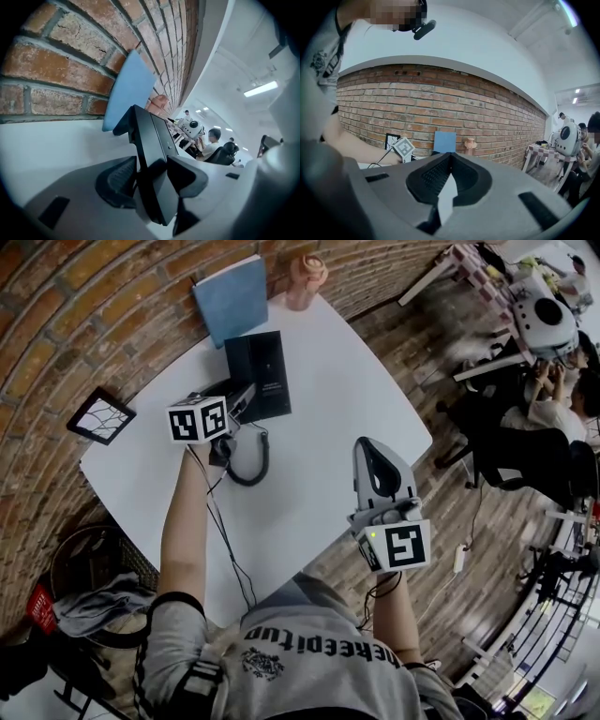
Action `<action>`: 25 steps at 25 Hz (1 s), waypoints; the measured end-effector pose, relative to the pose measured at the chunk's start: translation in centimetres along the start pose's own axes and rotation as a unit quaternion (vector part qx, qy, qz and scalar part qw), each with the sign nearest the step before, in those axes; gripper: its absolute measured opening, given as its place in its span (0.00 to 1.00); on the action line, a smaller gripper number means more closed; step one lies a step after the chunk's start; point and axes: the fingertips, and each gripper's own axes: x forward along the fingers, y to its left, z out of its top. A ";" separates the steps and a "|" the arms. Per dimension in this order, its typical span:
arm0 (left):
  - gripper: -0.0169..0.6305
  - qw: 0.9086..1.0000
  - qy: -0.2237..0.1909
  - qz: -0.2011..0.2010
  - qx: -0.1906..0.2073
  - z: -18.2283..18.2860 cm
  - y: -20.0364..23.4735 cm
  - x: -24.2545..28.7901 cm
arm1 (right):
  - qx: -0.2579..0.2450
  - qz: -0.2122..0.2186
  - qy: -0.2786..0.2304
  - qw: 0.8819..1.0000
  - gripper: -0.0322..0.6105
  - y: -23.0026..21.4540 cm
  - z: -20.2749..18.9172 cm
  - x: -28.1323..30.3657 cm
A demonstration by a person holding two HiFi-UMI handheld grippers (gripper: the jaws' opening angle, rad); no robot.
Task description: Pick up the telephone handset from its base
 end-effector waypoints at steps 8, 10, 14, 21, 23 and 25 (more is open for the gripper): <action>0.30 1.000 0.011 0.020 0.010 -0.1 -0.1 -0.2 | -0.005 -0.002 0.002 1.000 0.05 0.3 0.0 0.0; 0.29 1.000 0.007 0.025 0.005 0.2 -0.2 -0.4 | -0.006 -0.002 -0.001 1.000 0.05 0.4 0.2 0.0; 0.20 0.999 -0.004 0.007 -0.049 -0.3 -0.1 -0.4 | -0.008 -0.002 -0.003 1.000 0.05 0.4 0.5 -0.1; 0.14 0.996 -0.018 -0.005 -0.082 0.2 -0.4 -1.4 | -0.007 0.003 -0.008 1.000 0.05 0.6 0.8 0.0; 0.13 0.996 -0.015 -0.007 -0.083 0.2 -0.5 -1.7 | -0.007 0.003 -0.012 1.000 0.05 0.8 0.9 -0.1; 0.13 0.996 -0.019 -0.009 -0.091 0.3 -0.7 -2.2 | -0.009 0.005 -0.016 1.000 0.05 1.0 1.1 -0.3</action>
